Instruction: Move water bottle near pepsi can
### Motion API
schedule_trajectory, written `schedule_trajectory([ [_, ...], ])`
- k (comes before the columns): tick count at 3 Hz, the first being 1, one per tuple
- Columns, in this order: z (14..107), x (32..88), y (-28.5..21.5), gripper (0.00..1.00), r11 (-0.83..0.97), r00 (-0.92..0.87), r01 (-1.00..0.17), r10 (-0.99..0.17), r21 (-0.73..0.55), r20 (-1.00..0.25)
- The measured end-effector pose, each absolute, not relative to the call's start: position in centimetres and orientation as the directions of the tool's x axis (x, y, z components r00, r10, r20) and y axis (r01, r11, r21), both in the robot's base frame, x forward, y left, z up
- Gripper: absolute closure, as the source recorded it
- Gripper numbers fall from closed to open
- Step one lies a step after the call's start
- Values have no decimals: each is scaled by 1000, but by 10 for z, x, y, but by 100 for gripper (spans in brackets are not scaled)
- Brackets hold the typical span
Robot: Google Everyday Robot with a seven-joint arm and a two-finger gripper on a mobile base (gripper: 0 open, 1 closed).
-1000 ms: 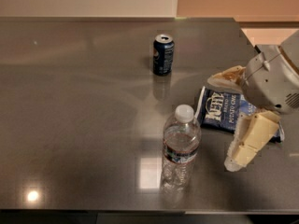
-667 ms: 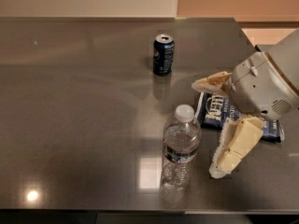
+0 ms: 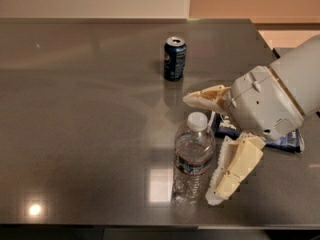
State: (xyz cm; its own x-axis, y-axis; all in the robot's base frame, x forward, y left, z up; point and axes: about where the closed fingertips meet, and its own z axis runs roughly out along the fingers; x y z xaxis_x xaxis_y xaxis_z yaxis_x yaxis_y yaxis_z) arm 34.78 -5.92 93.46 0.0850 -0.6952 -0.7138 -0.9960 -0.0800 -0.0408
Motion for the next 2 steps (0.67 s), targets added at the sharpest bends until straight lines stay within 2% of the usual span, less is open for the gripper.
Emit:
schedule_trajectory([
  [1,934,343,-53,18,-93,87,-995,-673,-32,-734],
  [2,936,343,-52,41,-94,89,-995,-663,-36,-743],
])
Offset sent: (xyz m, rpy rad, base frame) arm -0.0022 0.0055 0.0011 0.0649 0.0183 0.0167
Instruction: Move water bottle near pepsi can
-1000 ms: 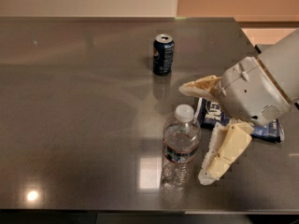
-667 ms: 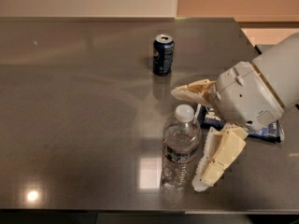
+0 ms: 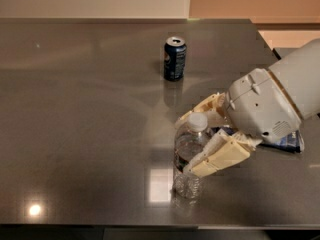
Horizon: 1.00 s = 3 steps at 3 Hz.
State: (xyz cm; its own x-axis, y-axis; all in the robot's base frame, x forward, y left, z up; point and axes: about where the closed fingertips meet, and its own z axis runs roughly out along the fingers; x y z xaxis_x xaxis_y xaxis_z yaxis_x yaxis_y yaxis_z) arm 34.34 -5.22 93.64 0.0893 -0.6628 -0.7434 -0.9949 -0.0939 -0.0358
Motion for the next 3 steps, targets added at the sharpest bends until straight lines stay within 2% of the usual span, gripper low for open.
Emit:
schedule_trajectory([
  [2,952,368,-49,86,-28,72,-997,-676,-72,-734],
  [3,976,414,-56,100,71,44,-990,-673,-124,-738],
])
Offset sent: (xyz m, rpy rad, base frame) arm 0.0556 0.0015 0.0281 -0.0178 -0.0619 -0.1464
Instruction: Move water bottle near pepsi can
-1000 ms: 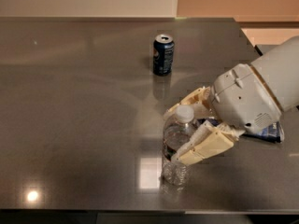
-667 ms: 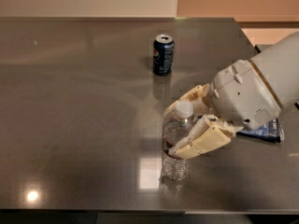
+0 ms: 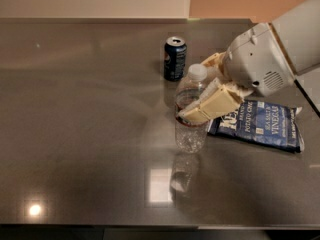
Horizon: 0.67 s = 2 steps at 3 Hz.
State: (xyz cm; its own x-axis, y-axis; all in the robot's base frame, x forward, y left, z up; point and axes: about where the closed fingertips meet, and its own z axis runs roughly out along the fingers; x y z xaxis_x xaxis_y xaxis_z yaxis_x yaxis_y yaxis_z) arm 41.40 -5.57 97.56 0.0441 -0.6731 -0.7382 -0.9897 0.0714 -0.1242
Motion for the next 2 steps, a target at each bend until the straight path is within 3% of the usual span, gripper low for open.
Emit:
schedule_trajectory([
  [2,993,456,-65,100,145,21,-977,-661,-155,-750],
])
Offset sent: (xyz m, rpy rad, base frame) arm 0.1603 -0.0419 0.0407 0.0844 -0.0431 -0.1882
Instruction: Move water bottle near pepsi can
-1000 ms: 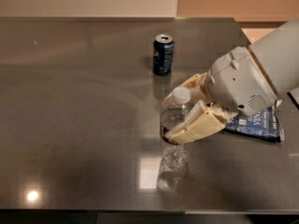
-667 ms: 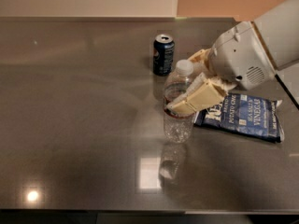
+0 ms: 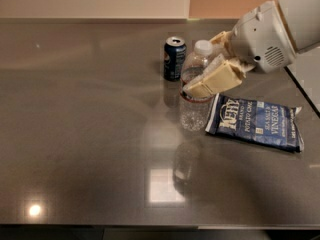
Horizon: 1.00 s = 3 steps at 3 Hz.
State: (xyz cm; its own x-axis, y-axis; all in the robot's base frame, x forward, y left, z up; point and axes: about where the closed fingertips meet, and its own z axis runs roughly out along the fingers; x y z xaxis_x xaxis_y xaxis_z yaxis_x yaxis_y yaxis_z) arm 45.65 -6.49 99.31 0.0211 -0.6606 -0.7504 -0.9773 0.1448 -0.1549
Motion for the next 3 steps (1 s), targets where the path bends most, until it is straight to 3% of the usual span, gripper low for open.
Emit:
schedule_trajectory([
  [3,1010,573,-93,100,258,-51,-954,-643,-154,-764],
])
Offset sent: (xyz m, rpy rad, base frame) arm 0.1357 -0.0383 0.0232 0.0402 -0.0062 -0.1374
